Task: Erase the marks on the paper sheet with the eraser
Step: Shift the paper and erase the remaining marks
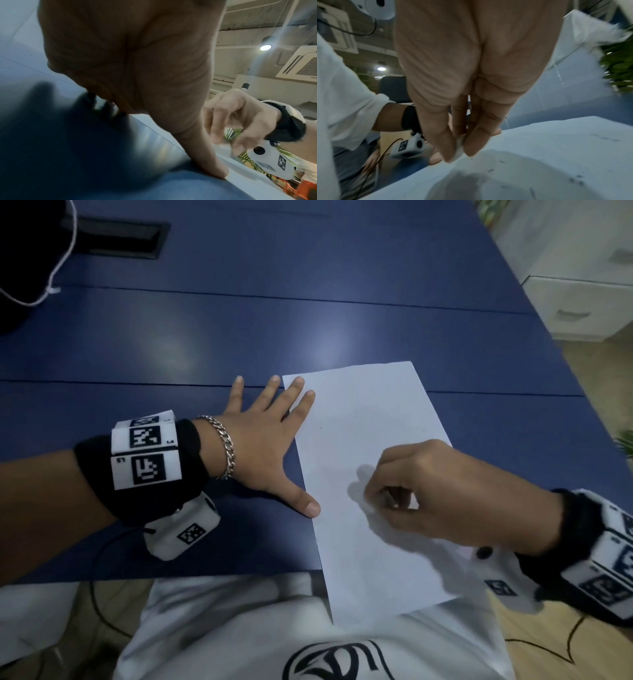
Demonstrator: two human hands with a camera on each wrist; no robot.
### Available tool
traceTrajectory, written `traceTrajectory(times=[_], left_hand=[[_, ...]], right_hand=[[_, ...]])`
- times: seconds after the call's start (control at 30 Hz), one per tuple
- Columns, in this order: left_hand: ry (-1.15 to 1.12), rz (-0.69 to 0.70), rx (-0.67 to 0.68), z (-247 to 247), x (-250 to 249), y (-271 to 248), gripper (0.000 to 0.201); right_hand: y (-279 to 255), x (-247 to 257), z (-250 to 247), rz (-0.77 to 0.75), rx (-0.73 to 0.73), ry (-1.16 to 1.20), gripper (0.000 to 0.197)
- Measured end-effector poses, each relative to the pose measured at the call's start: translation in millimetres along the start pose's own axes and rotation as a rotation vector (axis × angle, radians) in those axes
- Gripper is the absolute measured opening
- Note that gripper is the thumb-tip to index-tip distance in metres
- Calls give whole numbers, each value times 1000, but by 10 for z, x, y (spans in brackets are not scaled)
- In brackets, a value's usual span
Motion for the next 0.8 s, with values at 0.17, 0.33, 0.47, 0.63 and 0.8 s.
traceTrajectory(times=[0.17,0.33,0.47,0.63,0.8], left_hand=[[19,5,-70,-16,3,-176,152],[95,48,-235,-181,-62,-404,104],[-42,141,-290,-383,-10,-288,106],[-44,104,-33,-218,109,92,122],[-76,80,4,-213,160,158,127]], right_hand=[[-172,-198,41,68,-2,7,7],[-251,-299,38,88,122,21,12],[-200,-302,-119,92,175,-2,13],[146,-249,-436,48,-31,-37,13],[529,-189,-450,15,-59,-11,16]])
Point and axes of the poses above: each hand's wrist, its own y-axis towards the middle knuckle, its own z-axis out of the palm, x = y × z, the point moved 9 cm from there along y, towards the middle knuckle, and after that the axes turned 15 degrees about x, right-handed, at the moved point
